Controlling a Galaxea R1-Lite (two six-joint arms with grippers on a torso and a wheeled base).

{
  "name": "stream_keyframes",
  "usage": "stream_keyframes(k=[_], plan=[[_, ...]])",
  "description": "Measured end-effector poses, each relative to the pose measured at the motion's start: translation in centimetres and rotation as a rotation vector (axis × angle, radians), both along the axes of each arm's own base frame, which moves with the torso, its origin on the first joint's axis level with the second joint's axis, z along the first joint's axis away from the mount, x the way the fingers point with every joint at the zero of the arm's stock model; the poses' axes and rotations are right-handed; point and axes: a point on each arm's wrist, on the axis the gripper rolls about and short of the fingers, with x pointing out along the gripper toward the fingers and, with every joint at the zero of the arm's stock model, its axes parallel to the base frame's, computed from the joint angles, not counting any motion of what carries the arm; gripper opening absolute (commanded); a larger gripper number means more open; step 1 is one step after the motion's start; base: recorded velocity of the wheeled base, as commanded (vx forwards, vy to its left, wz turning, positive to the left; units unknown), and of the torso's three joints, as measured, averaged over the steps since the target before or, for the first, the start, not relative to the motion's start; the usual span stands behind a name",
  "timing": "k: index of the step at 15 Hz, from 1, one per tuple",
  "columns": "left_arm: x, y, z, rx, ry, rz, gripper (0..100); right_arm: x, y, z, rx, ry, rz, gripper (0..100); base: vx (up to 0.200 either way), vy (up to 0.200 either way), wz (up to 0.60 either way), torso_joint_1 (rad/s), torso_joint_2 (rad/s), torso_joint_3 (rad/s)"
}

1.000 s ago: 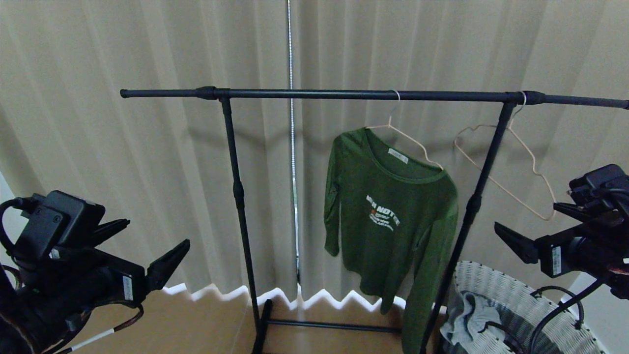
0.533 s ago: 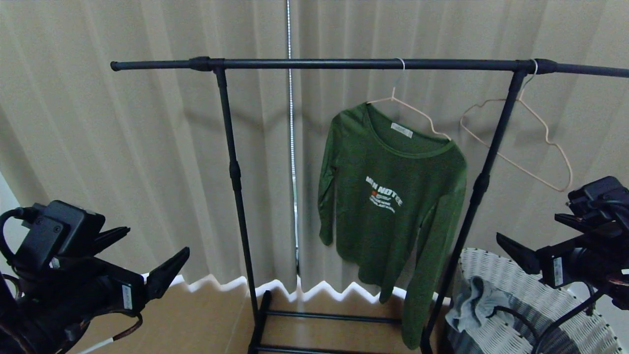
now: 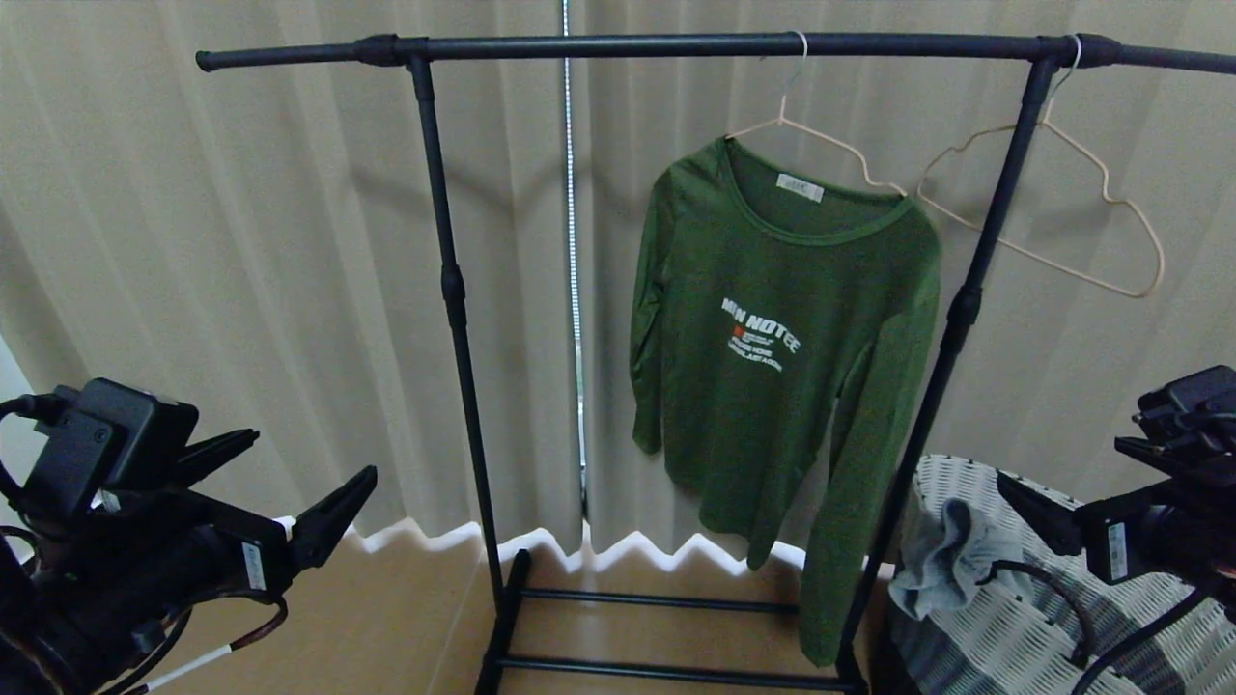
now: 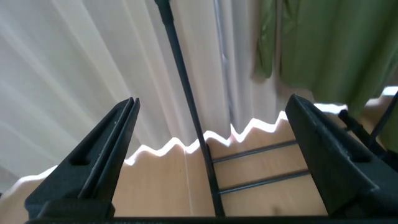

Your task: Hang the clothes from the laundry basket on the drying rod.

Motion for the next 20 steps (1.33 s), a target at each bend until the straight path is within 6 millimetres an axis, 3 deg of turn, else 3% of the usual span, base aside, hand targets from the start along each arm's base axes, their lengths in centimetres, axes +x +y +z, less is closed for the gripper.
stream_keyframes(k=[13,20], plan=[[0.6,-0.3,-0.3,0.007,0.021,-0.003,100,0.7,-0.3,-1.5,-0.014,0.077,-0.02,100,0.0,0.0,0.0,-0.014,0.05,0.031],[0.6,-0.3,-0.4,0.007,0.023,-0.005,100,0.7,-0.3,-1.8,-0.016,0.091,-0.022,100,0.0,-0.2,0.0,0.0,0.0,0.006]])
